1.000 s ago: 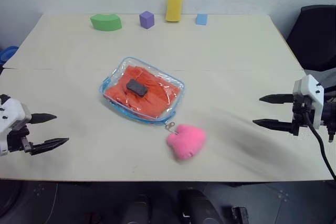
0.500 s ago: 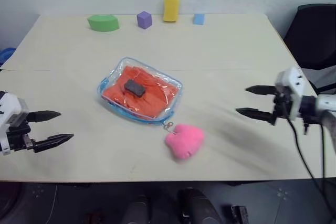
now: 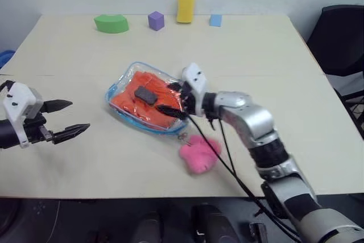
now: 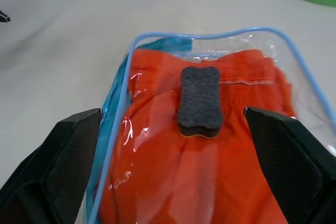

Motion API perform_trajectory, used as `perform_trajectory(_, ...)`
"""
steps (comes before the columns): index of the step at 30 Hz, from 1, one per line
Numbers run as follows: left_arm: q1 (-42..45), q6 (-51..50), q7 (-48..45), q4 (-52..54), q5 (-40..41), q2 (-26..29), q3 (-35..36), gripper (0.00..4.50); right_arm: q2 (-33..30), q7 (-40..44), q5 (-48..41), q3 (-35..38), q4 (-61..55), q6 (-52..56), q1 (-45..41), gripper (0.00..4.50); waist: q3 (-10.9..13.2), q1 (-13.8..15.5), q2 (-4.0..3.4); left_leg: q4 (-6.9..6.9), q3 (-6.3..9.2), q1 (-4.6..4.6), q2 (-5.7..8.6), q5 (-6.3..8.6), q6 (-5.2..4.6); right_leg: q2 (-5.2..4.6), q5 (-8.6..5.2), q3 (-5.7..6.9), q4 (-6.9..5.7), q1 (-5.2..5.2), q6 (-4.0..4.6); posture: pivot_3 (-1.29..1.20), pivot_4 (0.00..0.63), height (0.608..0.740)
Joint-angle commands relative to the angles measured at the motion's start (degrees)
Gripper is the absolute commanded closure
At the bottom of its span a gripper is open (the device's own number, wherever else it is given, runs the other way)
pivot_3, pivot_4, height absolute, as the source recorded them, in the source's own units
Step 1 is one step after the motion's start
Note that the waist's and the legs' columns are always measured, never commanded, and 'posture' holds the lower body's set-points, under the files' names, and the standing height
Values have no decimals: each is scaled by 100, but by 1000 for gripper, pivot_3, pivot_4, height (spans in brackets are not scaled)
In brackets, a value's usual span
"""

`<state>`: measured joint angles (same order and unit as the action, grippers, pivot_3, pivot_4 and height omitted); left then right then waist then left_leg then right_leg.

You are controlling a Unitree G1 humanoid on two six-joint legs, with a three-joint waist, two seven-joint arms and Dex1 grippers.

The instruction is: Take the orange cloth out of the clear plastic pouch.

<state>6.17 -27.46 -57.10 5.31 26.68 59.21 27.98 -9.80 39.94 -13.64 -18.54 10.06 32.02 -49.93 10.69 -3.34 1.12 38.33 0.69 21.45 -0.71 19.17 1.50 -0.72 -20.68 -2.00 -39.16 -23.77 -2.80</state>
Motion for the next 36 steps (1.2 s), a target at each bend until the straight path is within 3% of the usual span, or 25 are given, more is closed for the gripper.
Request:
perform_trajectory(1,212,114,79,5,-14,-19,-45,8,275,-141,393,-83,681,-553,-340,0,0,-12,0,0,-1,0,0,0,0,0,0,0,-1,-1,0,0,150,740)
perform_trajectory(23,595,280,190,22,-112,-96,-558,8,1667,-565,1088,350,3842,-1832,-1368,0,0,-290,0,-8,-3,0,-6,-10,18,5,0,3,-44,-26,0,0,150,740)
perform_trajectory(32,516,280,229,78,-120,-112,-512,0,1775,-628,1231,606,4353,-2210,-1582,2920,0,-311,0,-9,-2,0,-6,-11,20,6,0,3,-47,-28,0,0,150,740)
perform_trajectory(34,524,294,236,67,-126,-127,-533,0,1754,-554,1252,607,4295,-2227,-1548,3269,0,-310,0,-9,-2,0,-6,-11,20,6,0,3,-47,-28,0,0,150,740)
perform_trajectory(36,534,295,247,78,-120,-152,-562,0,1691,-487,1261,616,4143,-2227,-1511,3269,0,-311,0,-9,-2,0,-6,-11,20,6,0,3,-47,-28,0,0,150,740)
